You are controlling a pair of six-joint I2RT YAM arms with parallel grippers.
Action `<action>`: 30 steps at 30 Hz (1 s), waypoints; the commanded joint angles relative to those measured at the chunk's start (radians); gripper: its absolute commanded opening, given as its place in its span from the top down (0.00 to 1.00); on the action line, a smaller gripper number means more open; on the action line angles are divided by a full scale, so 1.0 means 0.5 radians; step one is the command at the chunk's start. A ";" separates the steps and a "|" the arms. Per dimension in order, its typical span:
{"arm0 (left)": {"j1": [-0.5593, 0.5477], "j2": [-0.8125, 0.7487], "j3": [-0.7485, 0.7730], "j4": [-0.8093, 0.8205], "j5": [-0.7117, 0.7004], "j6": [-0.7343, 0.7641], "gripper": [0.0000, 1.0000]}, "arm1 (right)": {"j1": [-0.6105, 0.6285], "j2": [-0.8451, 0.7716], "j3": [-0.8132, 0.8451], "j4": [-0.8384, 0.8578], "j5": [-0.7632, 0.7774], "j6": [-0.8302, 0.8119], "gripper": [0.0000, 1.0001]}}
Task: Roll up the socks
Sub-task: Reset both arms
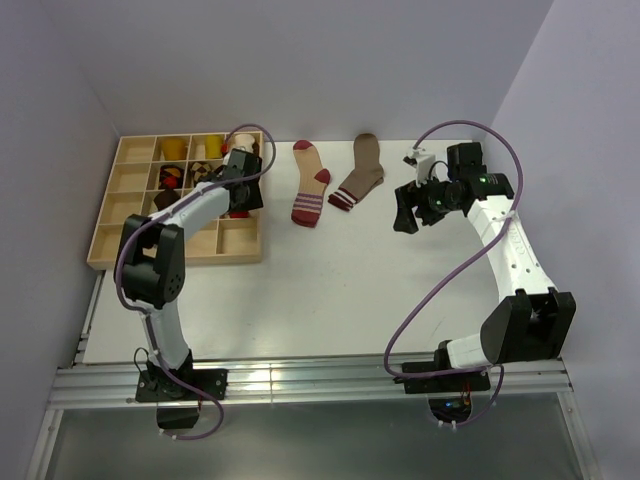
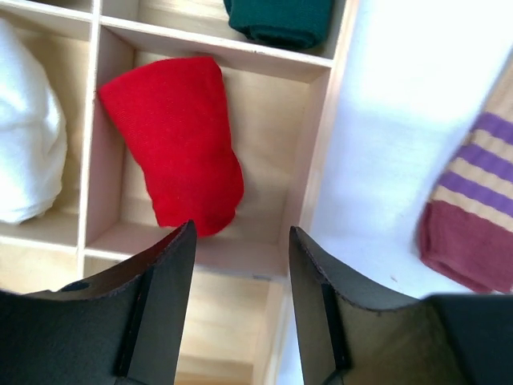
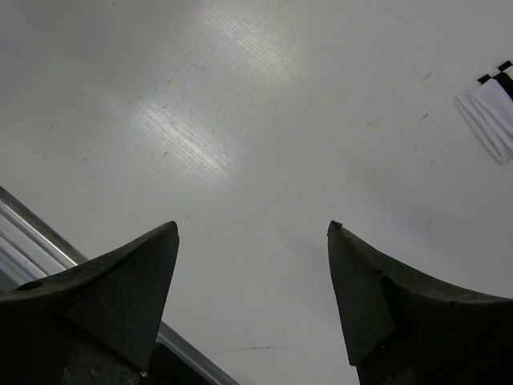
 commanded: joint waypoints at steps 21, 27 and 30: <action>-0.335 -1.473 -0.369 -0.226 0.510 0.054 0.40 | 0.013 -0.399 -0.176 0.398 0.001 0.170 0.15; -0.335 -1.556 -0.467 -0.168 0.572 0.103 0.40 | 0.019 -0.414 -0.188 0.382 -0.024 0.127 0.14; -0.338 -1.544 -0.445 -0.181 0.626 0.128 0.40 | 0.019 -0.420 -0.204 0.392 -0.005 0.115 0.14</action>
